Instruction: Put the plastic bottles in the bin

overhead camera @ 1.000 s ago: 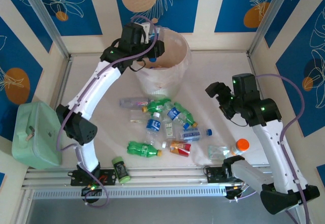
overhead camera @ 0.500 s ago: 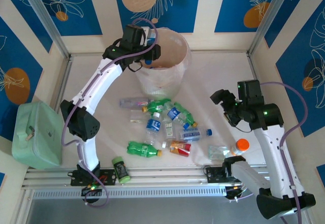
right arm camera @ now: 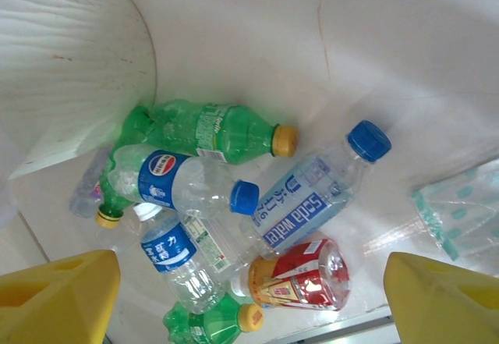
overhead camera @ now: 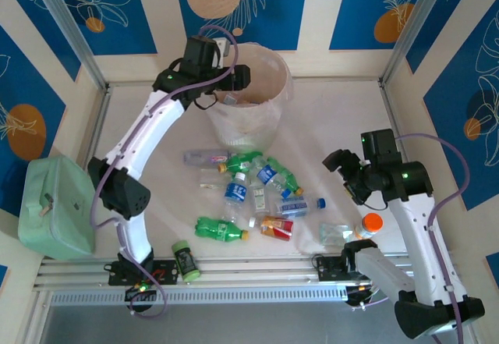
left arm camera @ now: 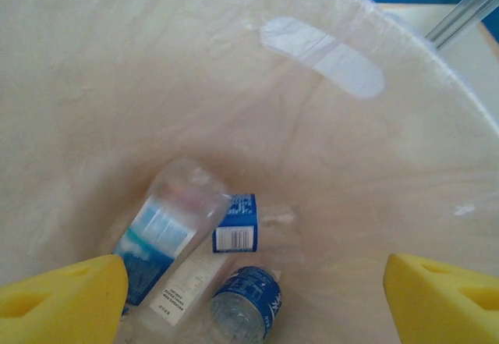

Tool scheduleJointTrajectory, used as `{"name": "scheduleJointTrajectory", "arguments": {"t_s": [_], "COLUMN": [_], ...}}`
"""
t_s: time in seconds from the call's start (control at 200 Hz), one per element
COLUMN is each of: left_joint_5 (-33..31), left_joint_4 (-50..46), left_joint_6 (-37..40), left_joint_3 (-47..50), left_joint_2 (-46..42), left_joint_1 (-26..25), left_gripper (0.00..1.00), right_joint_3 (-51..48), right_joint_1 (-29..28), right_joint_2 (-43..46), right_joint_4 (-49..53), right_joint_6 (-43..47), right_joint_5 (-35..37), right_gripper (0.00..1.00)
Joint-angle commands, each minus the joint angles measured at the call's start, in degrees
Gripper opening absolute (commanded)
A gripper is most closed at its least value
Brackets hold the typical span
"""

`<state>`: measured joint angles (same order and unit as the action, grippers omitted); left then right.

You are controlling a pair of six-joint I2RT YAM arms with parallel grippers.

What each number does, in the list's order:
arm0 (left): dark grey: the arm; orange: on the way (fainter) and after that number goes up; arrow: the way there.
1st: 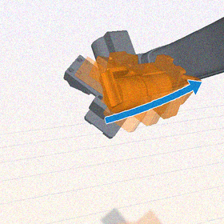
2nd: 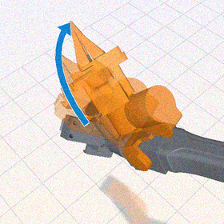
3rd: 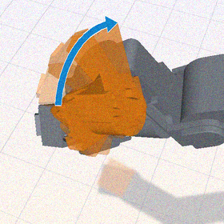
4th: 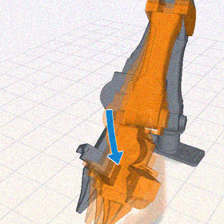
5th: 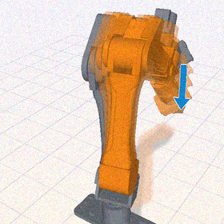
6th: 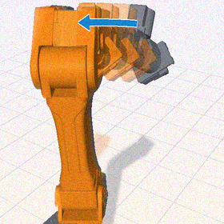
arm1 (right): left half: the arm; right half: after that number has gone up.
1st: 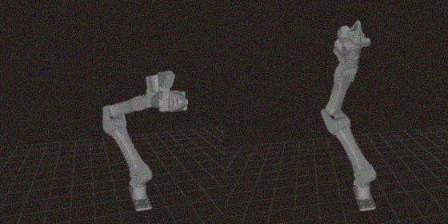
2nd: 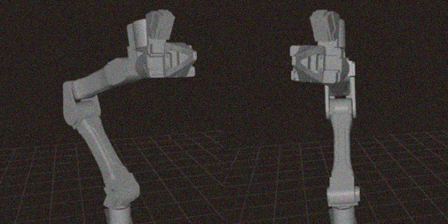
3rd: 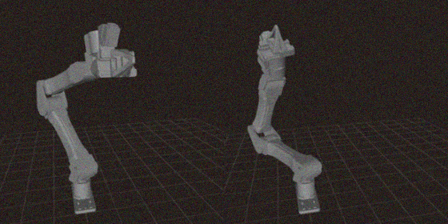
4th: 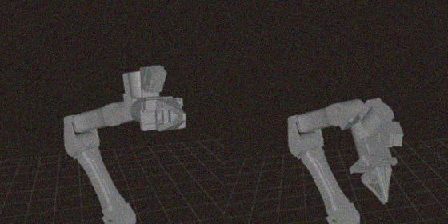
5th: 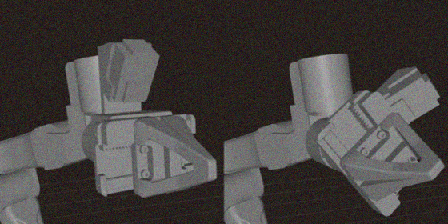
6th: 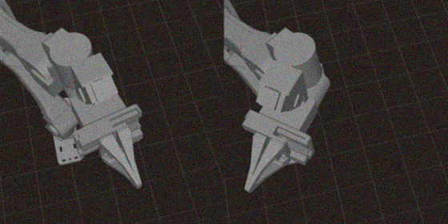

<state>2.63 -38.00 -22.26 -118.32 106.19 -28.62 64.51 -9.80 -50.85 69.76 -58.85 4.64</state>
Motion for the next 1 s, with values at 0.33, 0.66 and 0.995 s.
{"name": "scheduleJointTrajectory", "arguments": {"t_s": [0.33,0.66,0.995], "left_joint_5": [11.94,3.52,2.24], "left_joint_4": [18.86,11.32,11.86], "left_joint_6": [-10.36,-15.45,-22.11], "left_joint_3": [30.88,47.75,56.08], "left_joint_2": [-30.26,-45.0,-49.28], "left_joint_1": [-0.29,1.24,2.04], "left_gripper": [0.87,0.86,0.84], "right_joint_3": [-13.3,-8.2,-1.05], "right_joint_1": [-10.49,-17.74,-28.12], "right_joint_2": [-1.77,-13.43,-28.6], "right_joint_4": [-5.8,-23.74,-24.37], "right_joint_6": [-12.76,13.58,24.07], "right_joint_5": [-0.45,-8.42,4.15], "right_gripper": [0.83,0.92,0.95]}}
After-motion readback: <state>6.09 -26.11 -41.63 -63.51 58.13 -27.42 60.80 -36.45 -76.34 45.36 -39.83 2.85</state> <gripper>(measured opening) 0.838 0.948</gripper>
